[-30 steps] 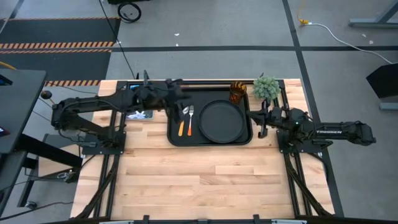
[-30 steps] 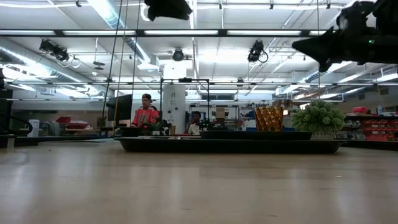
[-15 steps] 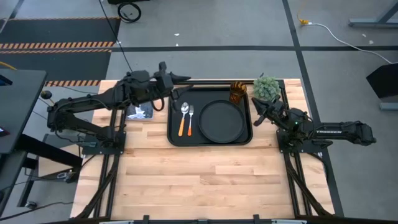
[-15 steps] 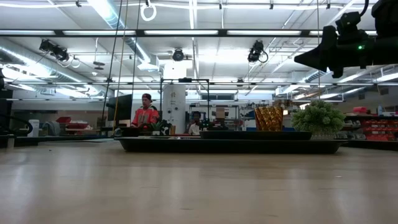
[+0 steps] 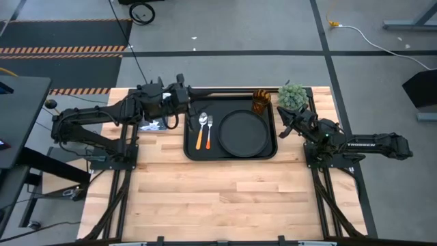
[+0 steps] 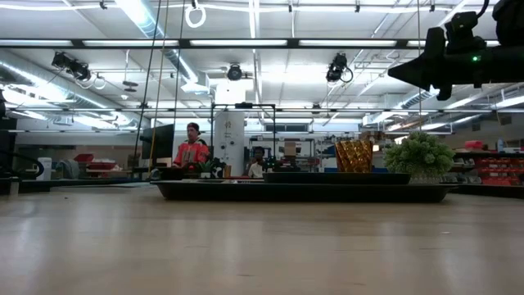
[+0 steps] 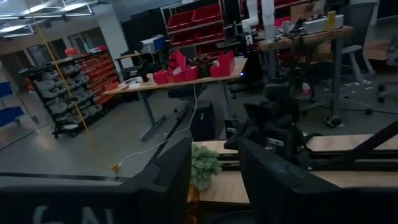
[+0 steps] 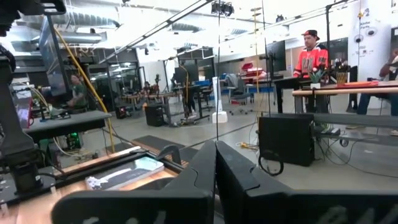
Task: Pick and place plate/cup/fork/spoon on tray
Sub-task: Return to Home Position
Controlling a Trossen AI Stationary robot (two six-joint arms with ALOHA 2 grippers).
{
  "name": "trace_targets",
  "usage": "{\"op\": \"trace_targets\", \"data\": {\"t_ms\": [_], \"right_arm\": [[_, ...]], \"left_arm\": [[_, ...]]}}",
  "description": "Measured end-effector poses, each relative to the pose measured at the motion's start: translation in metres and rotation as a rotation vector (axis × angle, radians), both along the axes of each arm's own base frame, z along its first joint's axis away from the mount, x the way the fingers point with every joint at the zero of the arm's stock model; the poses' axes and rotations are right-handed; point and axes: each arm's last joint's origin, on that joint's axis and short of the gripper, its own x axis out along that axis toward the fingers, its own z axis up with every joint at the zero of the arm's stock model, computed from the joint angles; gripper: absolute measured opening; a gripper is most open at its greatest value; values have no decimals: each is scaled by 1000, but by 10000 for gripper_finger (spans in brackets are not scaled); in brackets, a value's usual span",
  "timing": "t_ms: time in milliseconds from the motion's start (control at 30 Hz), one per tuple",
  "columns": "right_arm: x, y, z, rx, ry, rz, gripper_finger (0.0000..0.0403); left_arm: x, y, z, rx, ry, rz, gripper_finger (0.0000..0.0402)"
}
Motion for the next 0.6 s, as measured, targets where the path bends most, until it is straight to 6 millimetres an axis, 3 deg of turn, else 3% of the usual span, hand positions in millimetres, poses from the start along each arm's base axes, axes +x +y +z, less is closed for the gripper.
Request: {"op": "trace_targets", "data": {"t_ms": [400, 600], "right_arm": [[0, 0, 0, -2, 1, 0, 16], [0, 0, 0, -2, 1, 0, 16]], "left_arm": [[1, -5, -1, -2, 11, -15, 142], [-5, -8, -21, -148, 193, -19, 142]]}}
